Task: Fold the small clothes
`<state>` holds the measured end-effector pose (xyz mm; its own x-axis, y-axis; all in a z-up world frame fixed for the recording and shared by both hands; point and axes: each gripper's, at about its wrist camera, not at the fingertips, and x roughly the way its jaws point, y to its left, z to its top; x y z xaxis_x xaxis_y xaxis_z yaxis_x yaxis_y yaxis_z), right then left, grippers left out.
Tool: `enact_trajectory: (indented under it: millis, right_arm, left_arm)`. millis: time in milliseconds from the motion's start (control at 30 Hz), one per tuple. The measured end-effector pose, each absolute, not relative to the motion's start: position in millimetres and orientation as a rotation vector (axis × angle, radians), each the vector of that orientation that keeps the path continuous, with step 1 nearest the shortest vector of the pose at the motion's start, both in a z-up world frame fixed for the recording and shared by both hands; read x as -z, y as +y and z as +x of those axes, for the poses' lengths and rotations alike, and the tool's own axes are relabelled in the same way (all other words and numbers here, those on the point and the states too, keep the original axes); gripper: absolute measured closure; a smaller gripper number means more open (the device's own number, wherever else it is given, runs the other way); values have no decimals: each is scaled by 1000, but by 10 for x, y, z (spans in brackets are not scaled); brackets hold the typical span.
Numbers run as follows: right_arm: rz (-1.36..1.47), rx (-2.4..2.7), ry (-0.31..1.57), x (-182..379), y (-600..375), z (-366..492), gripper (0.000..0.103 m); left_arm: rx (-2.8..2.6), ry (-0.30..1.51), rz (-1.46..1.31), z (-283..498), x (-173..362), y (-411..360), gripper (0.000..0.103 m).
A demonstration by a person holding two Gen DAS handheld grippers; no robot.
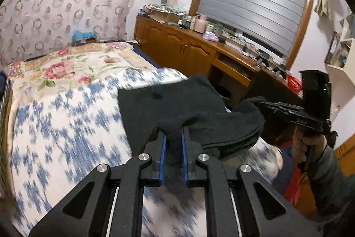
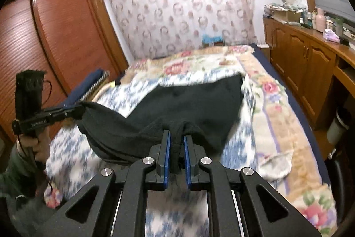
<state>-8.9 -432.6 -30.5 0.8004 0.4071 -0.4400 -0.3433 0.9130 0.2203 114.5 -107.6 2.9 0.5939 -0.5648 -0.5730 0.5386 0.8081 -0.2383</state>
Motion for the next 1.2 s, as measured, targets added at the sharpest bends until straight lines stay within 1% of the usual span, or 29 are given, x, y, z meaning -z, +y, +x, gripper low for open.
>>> enact_trajectory:
  millis: [267, 433, 567, 733, 800, 833, 867, 900, 933, 967, 1000, 1033, 1067, 1100, 1133, 1167, 1200]
  right_arm:
    - [118, -371, 454, 96, -4426, 495, 93]
    - [100, -348, 481, 136, -4359, 861, 93]
    - [92, -343, 521, 173, -4297, 1136, 92]
    - [72, -325, 564, 127, -4188, 1380, 92]
    - [73, -317, 564, 75, -4169, 1414, 88]
    - [70, -310, 563, 42, -4179, 1412, 87]
    - [70, -308, 566, 20, -4176, 1409, 87]
    - [73, -314, 567, 7, -4200, 1404, 87]
    - [74, -316, 564, -11, -4194, 1366, 87]
    - [70, -313, 561, -14, -4202, 1342, 85]
    - [64, -306, 561, -17, -4198, 1317, 82]
    - [56, -290, 560, 12, -4248, 1299, 75]
    - [49, -264, 553, 9, -4269, 1276, 71]
    - [44, -244, 548, -10, -4282, 1236, 62]
    - [45, -241, 548, -21, -4287, 1222, 59]
    - [49, -241, 549, -37, -4296, 1195, 59]
    - [47, -239, 553, -49, -4299, 1165, 58]
  left_arm:
    - [582, 687, -53, 1948, -62, -1165, 90]
    - [565, 719, -40, 2346, 14, -1267, 90]
    - [551, 776, -25, 2683, 195, -1325, 90]
    - [556, 838, -16, 2862, 384, -1363, 90]
    - [567, 851, -20, 2897, 412, -1366, 88]
    - [580, 840, -19, 2883, 406, -1350, 88]
    - [586, 831, -16, 2872, 391, -1336, 83]
    - [590, 825, -13, 2853, 377, -1324, 71]
    - [592, 814, -6, 2815, 360, -1298, 65]
    - [591, 803, 2, 2788, 347, -1276, 61]
    - [592, 801, 7, 2790, 342, -1259, 60]
    - [596, 805, 12, 2779, 341, -1241, 58]
    - [604, 814, 13, 2768, 350, -1216, 52]
    - [609, 819, 12, 2763, 358, -1198, 44]
    - [613, 821, 8, 2754, 372, -1179, 40]
    - [621, 826, 2, 2738, 393, -1158, 36]
    - [630, 838, 3, 2724, 425, -1151, 36]
